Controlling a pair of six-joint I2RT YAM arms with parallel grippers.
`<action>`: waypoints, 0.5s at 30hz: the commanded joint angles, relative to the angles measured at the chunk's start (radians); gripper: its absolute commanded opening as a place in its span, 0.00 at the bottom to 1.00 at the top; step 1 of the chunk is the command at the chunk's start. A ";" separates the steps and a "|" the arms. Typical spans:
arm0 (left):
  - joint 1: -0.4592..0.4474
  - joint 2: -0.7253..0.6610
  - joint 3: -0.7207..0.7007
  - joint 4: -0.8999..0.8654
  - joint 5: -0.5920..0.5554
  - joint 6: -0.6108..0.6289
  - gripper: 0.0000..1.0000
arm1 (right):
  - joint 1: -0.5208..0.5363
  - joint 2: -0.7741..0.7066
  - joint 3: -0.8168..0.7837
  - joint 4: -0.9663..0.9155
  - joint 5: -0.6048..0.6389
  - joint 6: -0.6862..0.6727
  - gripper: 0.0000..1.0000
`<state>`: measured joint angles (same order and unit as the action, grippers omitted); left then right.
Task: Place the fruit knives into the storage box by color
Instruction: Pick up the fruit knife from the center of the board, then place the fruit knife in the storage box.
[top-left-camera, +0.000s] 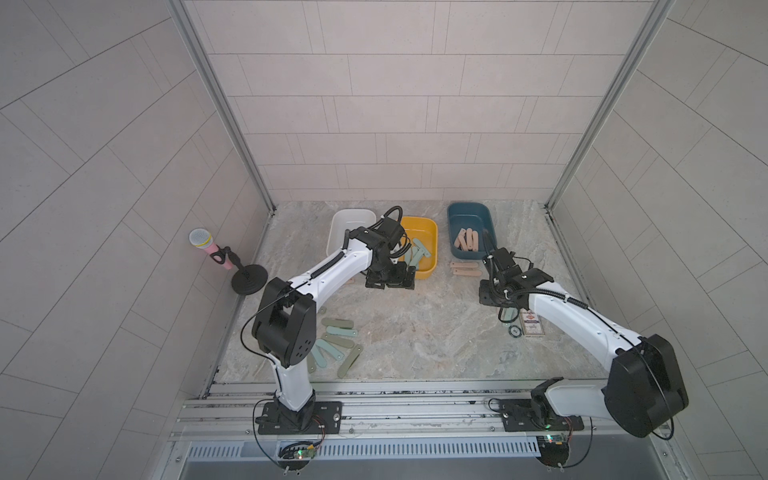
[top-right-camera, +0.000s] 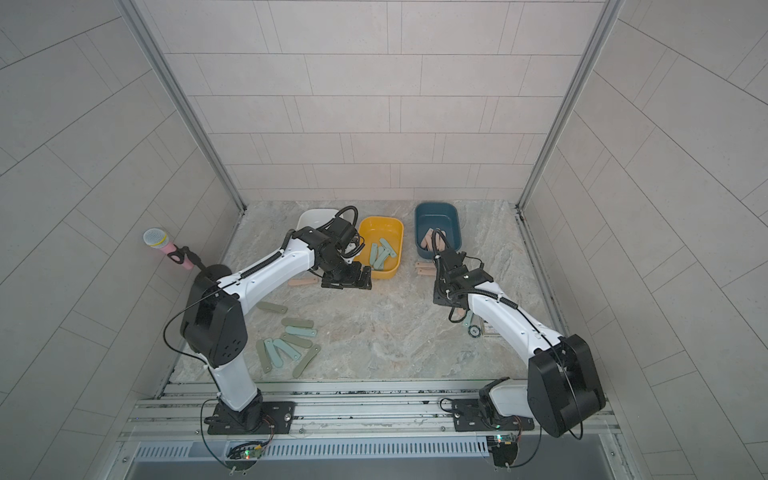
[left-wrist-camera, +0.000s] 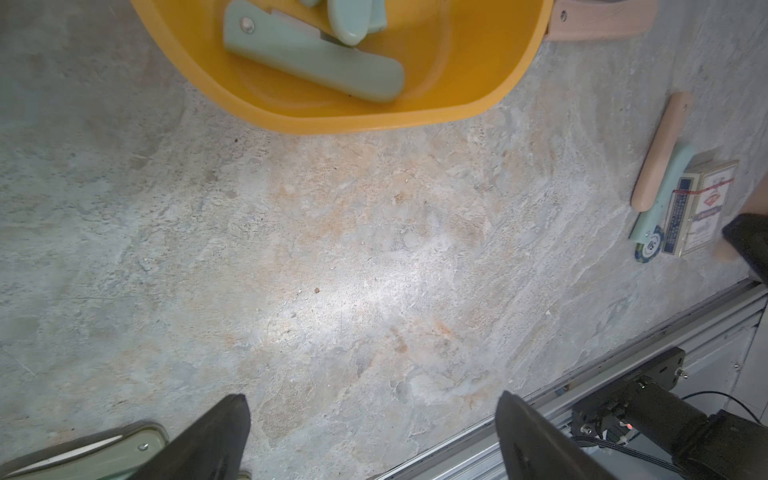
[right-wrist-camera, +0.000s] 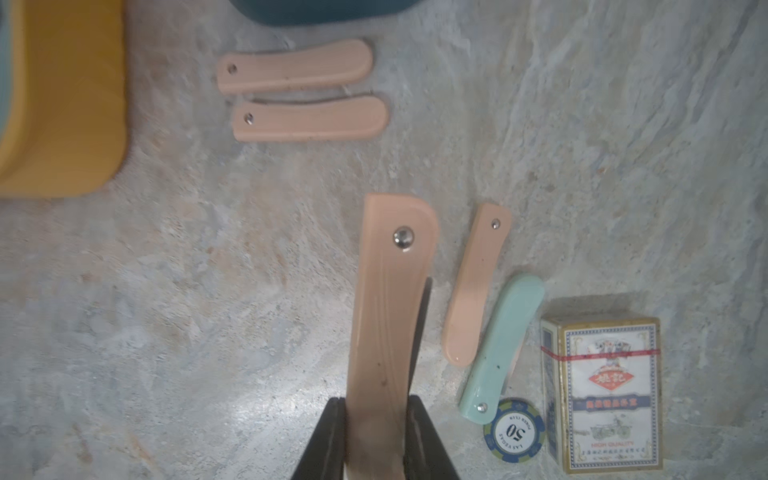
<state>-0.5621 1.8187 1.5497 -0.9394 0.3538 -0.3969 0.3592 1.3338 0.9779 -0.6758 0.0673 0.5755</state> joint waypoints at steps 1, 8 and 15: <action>0.005 0.018 0.066 -0.004 0.014 -0.013 1.00 | -0.015 0.065 0.115 0.002 0.031 -0.040 0.22; 0.019 0.093 0.198 -0.048 0.016 -0.003 1.00 | -0.097 0.372 0.436 0.011 -0.023 -0.121 0.22; 0.040 0.126 0.235 -0.064 0.007 0.001 1.00 | -0.159 0.688 0.736 -0.005 -0.073 -0.151 0.26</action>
<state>-0.5335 1.9289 1.7599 -0.9638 0.3664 -0.4030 0.2161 1.9659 1.6344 -0.6418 0.0189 0.4515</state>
